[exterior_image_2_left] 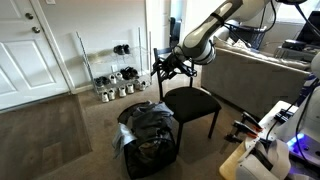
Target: Take the clothing off of the chair
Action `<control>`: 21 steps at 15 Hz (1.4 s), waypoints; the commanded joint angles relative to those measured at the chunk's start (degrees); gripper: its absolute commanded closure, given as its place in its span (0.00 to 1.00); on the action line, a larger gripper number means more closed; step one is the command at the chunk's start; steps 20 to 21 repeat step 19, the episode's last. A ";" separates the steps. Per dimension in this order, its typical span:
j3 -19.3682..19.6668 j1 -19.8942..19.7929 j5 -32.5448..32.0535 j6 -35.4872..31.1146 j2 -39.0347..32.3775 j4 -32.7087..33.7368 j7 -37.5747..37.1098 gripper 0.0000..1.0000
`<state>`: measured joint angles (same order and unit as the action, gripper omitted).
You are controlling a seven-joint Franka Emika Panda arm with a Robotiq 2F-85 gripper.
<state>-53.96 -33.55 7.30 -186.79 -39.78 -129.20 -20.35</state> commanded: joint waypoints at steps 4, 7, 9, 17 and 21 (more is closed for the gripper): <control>5.04 -0.06 3.31 1.60 -4.37 2.32 1.47 0.00; 7.40 -1.54 5.35 -0.57 -5.54 3.11 0.72 0.00; 7.59 -3.48 6.43 -2.13 -6.10 3.41 0.35 0.00; 8.97 -4.99 6.61 -1.91 -6.40 4.68 0.45 0.00; 8.97 -4.57 6.61 -1.91 -6.40 4.69 0.45 0.00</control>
